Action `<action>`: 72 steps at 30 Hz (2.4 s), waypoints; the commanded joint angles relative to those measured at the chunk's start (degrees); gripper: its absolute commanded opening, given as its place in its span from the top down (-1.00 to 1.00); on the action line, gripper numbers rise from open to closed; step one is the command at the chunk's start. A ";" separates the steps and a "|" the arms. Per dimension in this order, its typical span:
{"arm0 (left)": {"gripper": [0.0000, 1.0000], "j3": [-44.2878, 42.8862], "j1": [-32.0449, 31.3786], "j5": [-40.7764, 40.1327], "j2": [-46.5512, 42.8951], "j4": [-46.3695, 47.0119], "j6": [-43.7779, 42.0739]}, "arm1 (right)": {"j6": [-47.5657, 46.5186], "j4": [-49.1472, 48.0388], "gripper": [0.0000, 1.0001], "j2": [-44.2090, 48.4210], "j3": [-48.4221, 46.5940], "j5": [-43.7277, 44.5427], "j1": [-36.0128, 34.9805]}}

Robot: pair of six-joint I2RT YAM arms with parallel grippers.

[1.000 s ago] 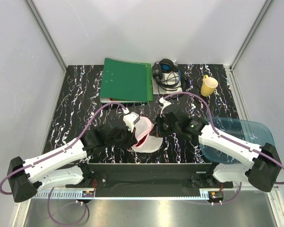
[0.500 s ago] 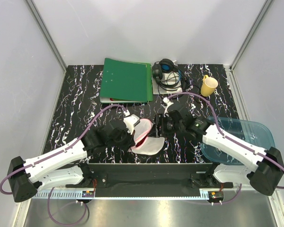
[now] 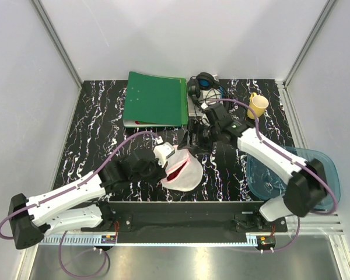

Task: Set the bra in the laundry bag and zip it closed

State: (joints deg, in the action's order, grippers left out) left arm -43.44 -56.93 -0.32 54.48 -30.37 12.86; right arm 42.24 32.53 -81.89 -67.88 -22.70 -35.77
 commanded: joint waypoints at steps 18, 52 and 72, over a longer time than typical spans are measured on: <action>-0.64 -11.84 -1.26 12.97 4.13 0.76 -9.78 | -4.45 2.80 0.73 -1.79 -0.77 -7.01 0.35; -0.36 -14.30 -16.29 -34.42 8.37 4.80 -6.28 | 30.87 -9.86 1.00 14.30 15.75 8.37 0.09; -0.20 -12.90 -4.25 -2.85 10.99 18.68 32.66 | 42.49 -10.74 0.99 17.29 15.76 22.26 -3.34</action>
State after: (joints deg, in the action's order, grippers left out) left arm -54.46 -62.46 -5.72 63.26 -15.70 38.37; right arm 82.00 23.59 -66.50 -50.43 -4.82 -37.87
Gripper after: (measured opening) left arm 0.623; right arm 0.083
